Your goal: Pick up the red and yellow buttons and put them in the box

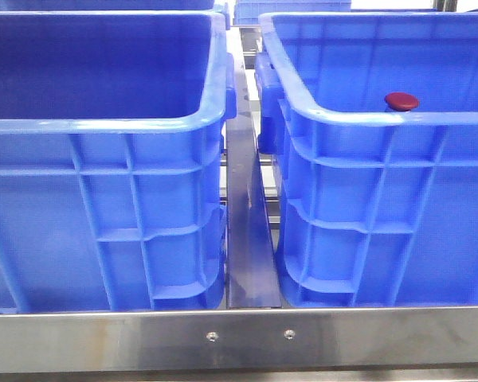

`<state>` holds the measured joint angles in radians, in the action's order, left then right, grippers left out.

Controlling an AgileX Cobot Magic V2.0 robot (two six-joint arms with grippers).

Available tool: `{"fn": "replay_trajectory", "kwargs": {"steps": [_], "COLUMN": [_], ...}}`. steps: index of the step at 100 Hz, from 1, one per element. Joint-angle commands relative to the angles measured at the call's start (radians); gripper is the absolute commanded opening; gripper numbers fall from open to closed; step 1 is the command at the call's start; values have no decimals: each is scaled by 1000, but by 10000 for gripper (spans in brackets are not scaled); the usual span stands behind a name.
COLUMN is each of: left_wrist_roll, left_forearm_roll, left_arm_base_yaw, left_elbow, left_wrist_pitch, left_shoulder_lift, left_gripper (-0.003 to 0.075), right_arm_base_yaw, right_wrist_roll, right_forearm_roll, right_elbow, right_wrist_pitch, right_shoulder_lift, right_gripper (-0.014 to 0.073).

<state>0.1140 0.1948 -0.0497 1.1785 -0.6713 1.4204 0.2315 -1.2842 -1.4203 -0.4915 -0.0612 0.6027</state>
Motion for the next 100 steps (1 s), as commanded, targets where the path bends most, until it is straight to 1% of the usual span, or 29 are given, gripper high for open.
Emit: {"fn": "replay_trajectory", "kwargs": {"steps": [1, 27, 36, 50, 65, 78, 87, 100], "left_wrist_roll": [1, 1, 1, 1, 1, 1, 1, 1], "left_forearm_roll": [-2, -28, -39, -95, -136, -138, -129, -111], "left_arm_base_yaw": [-40, -223, -308, -452, -625, -773, -849, -901], "left_elbow": [4, -99, -128, -149, -149, -149, -149, -149], "left_wrist_pitch": [41, 45, 45, 41, 36, 48, 72, 110], "left_shoulder_lift": [-112, -379, -459, -546, -571, -562, -544, -515], "left_gripper": [-19, -19, -19, -19, -19, -19, -19, -19], "right_arm_base_yaw": [-1, -1, -1, -1, -1, -1, -1, -1], "right_wrist_roll": [-9, -9, -9, -9, -9, -9, -9, -9], "right_forearm_roll": [7, 7, 7, 7, 7, 7, 7, 7], "right_elbow": [-27, -27, -27, -27, -27, -27, -27, -27], "right_wrist_pitch": [-1, 2, 6, 8, 22, 45, 47, 50], "right_shoulder_lift": [-4, -4, -4, -4, -4, -4, -4, -4], "right_gripper": [-88, -88, -88, -88, -88, -88, -88, -88]}}
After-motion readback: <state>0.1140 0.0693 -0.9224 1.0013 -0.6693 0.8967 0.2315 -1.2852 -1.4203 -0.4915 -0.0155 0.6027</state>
